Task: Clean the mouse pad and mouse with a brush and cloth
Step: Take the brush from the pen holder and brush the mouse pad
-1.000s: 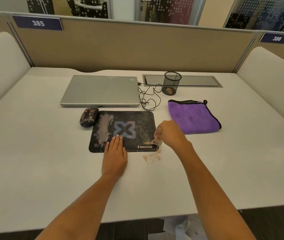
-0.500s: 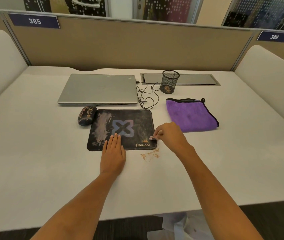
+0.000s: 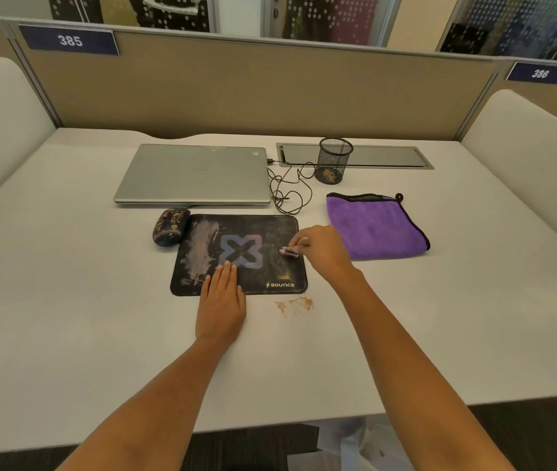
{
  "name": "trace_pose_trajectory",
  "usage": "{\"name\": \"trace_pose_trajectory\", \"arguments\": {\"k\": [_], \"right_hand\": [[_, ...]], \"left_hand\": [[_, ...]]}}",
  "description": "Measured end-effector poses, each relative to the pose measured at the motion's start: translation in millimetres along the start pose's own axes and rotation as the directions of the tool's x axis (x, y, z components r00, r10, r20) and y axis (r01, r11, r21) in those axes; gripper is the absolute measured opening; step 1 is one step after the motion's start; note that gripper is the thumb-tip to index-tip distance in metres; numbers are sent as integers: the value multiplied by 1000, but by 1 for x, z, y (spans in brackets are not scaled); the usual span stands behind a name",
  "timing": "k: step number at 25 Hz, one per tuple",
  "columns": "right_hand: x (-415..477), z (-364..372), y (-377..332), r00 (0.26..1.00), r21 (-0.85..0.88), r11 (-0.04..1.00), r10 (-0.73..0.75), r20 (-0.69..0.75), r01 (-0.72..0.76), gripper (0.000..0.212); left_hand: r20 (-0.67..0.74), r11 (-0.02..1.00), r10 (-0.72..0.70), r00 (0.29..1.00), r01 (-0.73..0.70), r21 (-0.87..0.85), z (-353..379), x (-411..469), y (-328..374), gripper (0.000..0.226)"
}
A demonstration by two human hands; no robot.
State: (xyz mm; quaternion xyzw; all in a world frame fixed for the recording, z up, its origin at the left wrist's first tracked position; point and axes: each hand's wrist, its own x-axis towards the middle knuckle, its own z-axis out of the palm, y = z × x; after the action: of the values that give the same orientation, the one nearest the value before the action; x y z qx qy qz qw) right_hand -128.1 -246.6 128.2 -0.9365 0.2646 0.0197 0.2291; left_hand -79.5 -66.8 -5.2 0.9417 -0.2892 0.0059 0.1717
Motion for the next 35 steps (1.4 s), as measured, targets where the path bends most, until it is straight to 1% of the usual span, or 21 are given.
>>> {"name": "trace_pose_trajectory", "arguments": {"k": [3, 6, 8, 9, 12, 14, 16, 18, 21, 23, 25, 26, 27, 29, 31, 33, 35], "right_hand": [[-7, 4, -9, 993, -104, 993, -35, 110, 47, 22], [-23, -3, -6, 983, -118, 989, -72, 168, 92, 21], [-22, -14, -2, 991, -91, 994, -55, 122, 67, 22], [-17, -19, -1, 997, -68, 997, -35, 66, 40, 22], [11, -18, 1, 992, 86, 996, 8, -123, 2, 20], [26, -8, 1, 989, 85, 996, 22, -144, -10, 21], [37, 3, -3, 995, 6, 1000, 6, -96, -5, 22], [42, 9, -9, 1000, -83, 996, -20, -18, 19, 21], [25, 8, -21, 984, -204, 973, -73, 164, 106, 24], [2, 4, -20, 955, -205, 958, -145, 260, 201, 24], [-21, -5, -14, 924, -164, 945, -224, 310, 284, 21], [-27, -11, -10, 921, -139, 944, -246, 303, 299, 19], [-29, -18, -7, 931, -114, 950, -254, 261, 291, 18], [-17, -30, -5, 970, -12, 976, -217, 106, 220, 15], [12, -30, -4, 987, 83, 984, -151, -62, 155, 15], [44, -20, -5, 979, 94, 989, -94, -179, 112, 19], [71, -9, -7, 972, 97, 991, -70, -225, 93, 21]], "left_hand": [[-1, 1000, 1, 1000, -1, -2, 0, 0, -1, 63], [-6, 1000, 1, 1000, -1, -7, 1, 0, 0, 62], [-10, 1000, 1, 1000, -1, -14, 1, 0, 0, 62], [-8, 1000, 1, 1000, -1, -15, 0, 0, 0, 62], [-2, 1000, -2, 1000, 2, -17, 0, 0, 0, 62], [-8, 1000, -3, 1000, 3, -21, 1, 0, -1, 62], [-11, 1000, -5, 1000, 5, -21, 1, 0, 0, 62], [-2, 1000, -8, 1000, 8, -11, 0, 1, 0, 62], [0, 1000, -9, 1000, 9, -15, 0, 0, 0, 63], [-3, 1000, -7, 1000, 7, -11, 0, 0, 0, 63], [-6, 1000, -6, 1000, 6, -9, 0, 0, 0, 62], [-10, 1000, -6, 1000, 6, -10, 0, 0, 0, 62], [-12, 1000, -5, 1000, 5, -8, 0, 1, 0, 63], [-15, 1000, 2, 1000, -2, 5, 1, 1, 0, 69], [-12, 1000, 4, 1000, -4, 10, 2, 1, -1, 75], [-8, 1000, -3, 1000, 3, 4, 2, 2, -1, 71], [0, 1000, -12, 1000, 12, -5, 1, 2, 0, 64]]}}
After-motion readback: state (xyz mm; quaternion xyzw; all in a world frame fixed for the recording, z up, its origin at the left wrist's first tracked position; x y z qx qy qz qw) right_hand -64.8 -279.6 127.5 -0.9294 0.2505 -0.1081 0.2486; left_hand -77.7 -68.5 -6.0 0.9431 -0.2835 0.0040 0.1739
